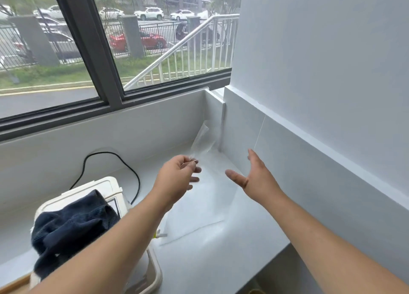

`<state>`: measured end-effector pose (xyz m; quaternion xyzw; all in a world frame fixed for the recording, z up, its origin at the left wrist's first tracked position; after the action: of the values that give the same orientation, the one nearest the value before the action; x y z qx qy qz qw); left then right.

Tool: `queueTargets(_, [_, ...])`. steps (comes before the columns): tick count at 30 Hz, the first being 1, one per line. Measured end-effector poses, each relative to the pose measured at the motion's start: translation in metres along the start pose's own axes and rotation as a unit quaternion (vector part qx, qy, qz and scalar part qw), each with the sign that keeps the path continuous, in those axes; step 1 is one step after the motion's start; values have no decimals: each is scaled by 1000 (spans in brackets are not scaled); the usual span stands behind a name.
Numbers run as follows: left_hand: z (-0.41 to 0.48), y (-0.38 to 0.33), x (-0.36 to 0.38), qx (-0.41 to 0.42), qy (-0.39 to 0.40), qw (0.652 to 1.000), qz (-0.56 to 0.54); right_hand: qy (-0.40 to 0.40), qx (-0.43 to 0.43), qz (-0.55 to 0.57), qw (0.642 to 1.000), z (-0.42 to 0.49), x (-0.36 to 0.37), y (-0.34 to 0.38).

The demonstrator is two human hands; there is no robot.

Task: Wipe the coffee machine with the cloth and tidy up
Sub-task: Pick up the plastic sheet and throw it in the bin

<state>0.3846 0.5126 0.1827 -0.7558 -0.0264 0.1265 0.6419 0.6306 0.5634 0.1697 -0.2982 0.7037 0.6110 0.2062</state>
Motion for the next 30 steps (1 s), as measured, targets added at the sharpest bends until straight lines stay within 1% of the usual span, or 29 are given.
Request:
queueTargets(4, [-8, -16, -16, -15, 44, 996, -74, 67, 86, 108, 988, -9, 12, -9])
queueTargets(7, [-14, -22, -29, -22, 66, 992, -105, 104, 135, 228, 959, -18, 15, -14])
queueTargets(9, [-16, -25, -38, -25, 73, 989, -126, 135, 144, 305, 932, -26, 14, -13])
queueTargets(11, [-18, -27, -47, -27, 84, 987, -136, 147, 143, 357, 911, -36, 11, -9])
queueTargets(14, [-24, -25, -57, -41, 118, 983, -133, 136, 124, 415, 891, -47, 2, 2])
queueTargets(16, [-30, -20, -64, -58, 150, 982, -102, 127, 114, 461, 871, -54, -3, 10])
queueTargets(18, [-37, -14, -69, -74, 181, 980, -48, 120, 100, 480, 863, -62, -8, 19])
queueTargets(20, [-42, -12, -74, -67, 192, 979, 3, 114, 83, 473, 870, -71, -12, 27])
queueTargets(24, [-49, -14, -84, -25, 159, 985, 57, 93, 61, 468, 877, -89, -18, 38])
queueTargets(25, [-52, -15, -85, -17, 168, 984, 64, 85, 55, 475, 874, -93, -20, 40])
queueTargets(28, [-66, -16, -84, -15, 245, 966, 79, 65, 47, 506, 859, -103, -22, 45])
queueTargets(30, [-73, -15, -84, -8, 265, 960, 94, 54, 52, 523, 849, -110, -21, 48])
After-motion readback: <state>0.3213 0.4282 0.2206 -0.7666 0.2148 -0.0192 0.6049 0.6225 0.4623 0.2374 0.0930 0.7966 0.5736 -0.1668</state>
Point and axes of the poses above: each hand's wrist, its own z-axis towards the middle knuckle, its own x-axis out of the palm, y = z × x, the point moved 7 cm from there along z, towards the middle knuckle, and after that the axes turned 4 degrees about x, right-handed, at the moved point
